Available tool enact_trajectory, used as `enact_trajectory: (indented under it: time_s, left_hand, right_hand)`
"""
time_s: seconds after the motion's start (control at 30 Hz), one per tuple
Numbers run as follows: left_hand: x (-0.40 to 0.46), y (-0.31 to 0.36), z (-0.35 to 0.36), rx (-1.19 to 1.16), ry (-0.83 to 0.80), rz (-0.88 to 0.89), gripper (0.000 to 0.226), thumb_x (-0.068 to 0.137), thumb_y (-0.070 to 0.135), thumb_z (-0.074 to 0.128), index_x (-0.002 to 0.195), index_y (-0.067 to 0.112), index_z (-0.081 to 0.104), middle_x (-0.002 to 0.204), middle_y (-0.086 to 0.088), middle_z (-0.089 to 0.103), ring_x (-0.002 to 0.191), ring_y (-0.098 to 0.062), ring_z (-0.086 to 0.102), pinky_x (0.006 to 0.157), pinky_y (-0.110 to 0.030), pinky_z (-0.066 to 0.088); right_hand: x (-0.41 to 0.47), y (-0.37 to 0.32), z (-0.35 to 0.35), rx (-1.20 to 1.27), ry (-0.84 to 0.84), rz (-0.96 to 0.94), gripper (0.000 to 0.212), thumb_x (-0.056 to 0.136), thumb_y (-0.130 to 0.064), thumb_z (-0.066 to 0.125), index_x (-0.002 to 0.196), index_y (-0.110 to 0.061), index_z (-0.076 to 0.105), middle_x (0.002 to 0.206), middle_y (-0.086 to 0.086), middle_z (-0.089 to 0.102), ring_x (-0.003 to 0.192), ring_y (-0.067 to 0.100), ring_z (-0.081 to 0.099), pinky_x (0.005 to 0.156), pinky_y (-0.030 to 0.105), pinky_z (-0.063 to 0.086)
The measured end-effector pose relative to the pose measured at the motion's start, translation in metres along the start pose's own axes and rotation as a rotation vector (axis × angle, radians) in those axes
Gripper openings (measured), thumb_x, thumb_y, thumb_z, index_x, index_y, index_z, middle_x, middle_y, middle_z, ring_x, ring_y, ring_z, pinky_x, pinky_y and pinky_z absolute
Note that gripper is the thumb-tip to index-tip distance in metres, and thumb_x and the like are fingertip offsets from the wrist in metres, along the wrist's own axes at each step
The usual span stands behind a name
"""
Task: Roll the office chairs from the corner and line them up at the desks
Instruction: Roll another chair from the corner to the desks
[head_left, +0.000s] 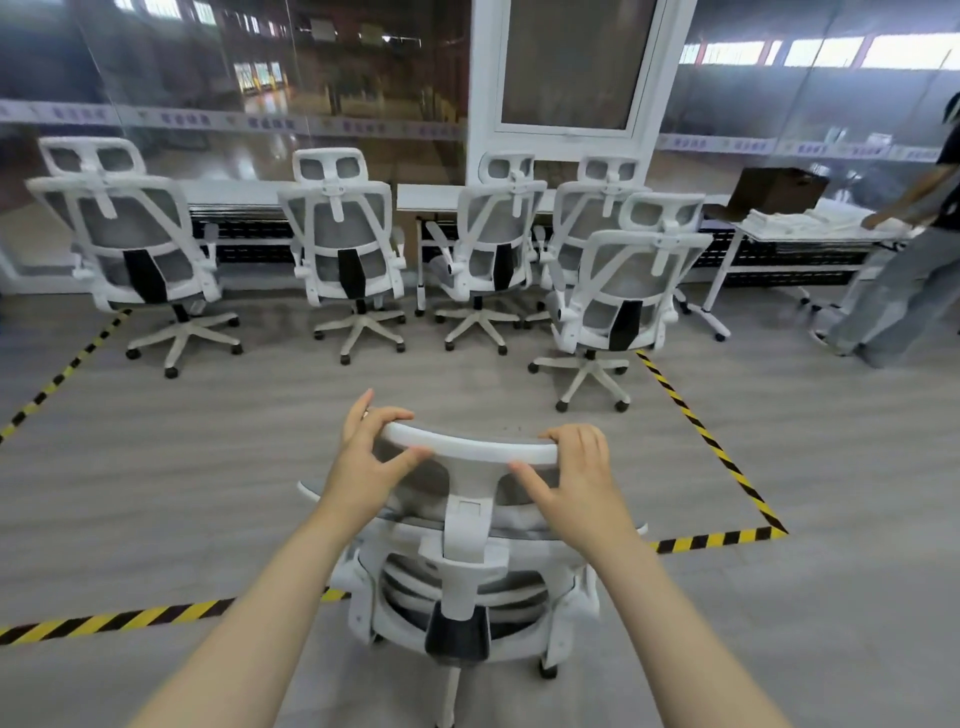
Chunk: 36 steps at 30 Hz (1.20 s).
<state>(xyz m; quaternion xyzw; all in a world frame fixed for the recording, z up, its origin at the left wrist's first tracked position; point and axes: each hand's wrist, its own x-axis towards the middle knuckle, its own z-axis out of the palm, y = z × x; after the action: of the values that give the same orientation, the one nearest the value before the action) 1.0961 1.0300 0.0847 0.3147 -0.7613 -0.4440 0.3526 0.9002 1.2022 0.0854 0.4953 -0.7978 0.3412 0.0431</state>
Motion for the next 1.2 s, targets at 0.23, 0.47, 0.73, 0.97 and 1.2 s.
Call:
enact_trajectory:
  time_s: [0.23, 0.47, 0.73, 0.97, 1.2]
  left_hand:
    - [0.150, -0.027, 0.014, 0.054, -0.027, -0.025, 0.035, 0.074, 0.032, 0.080, 0.098, 0.045, 0.058, 0.151, 0.013, 0.020, 0.130, 0.002, 0.025, 0.103, -0.025, 0.026]
    - [0.305, -0.063, 0.035, 0.119, -0.037, -0.009, 0.032, 0.073, 0.031, 0.081, 0.097, 0.037, 0.061, 0.129, 0.012, 0.033, 0.117, 0.000, 0.039, 0.098, -0.022, 0.031]
    - [0.480, -0.103, 0.074, 0.113, 0.007, 0.021, 0.036, 0.064, 0.046, 0.078, 0.095, 0.042, 0.061, 0.121, 0.020, 0.038, 0.115, 0.012, 0.037, 0.099, -0.021, 0.034]
    - [0.627, -0.125, 0.111, 0.101, 0.054, -0.013, 0.035, 0.070, 0.029, 0.083, 0.096, 0.040, 0.063, 0.118, 0.030, 0.036, 0.116, 0.010, 0.038, 0.102, -0.029, 0.036]
    - [0.760, -0.152, 0.148, 0.118, 0.101, 0.005, 0.034, 0.073, 0.028, 0.081, 0.095, 0.044, 0.060, 0.120, 0.024, 0.036, 0.114, 0.015, 0.034, 0.097, -0.021, 0.032]
  right_hand:
    - [0.145, 0.043, 0.039, 0.049, -0.057, -0.008, 0.048, 0.083, -0.063, 0.052, 0.107, -0.022, 0.047, 0.109, -0.008, 0.040, 0.118, 0.011, 0.033, 0.092, 0.026, 0.039]
    - [0.288, 0.089, 0.084, 0.062, -0.074, -0.004, 0.048, 0.082, -0.062, 0.052, 0.107, -0.021, 0.047, 0.109, -0.007, 0.041, 0.114, 0.009, 0.031, 0.090, 0.022, 0.031]
    - [0.457, 0.159, 0.141, 0.063, -0.031, -0.070, 0.055, 0.083, -0.065, 0.047, 0.111, -0.018, 0.048, 0.115, -0.005, 0.041, 0.117, 0.010, 0.030, 0.095, 0.024, 0.035]
    - [0.609, 0.218, 0.177, 0.073, -0.091, -0.096, 0.050, 0.085, -0.061, 0.052, 0.112, -0.020, 0.047, 0.113, -0.007, 0.040, 0.119, 0.012, 0.031, 0.095, 0.027, 0.039]
    - [0.744, 0.270, 0.209, 0.072, -0.120, -0.107, 0.046, 0.085, -0.057, 0.054, 0.112, -0.020, 0.048, 0.113, -0.008, 0.039, 0.118, 0.011, 0.031, 0.092, 0.022, 0.032]
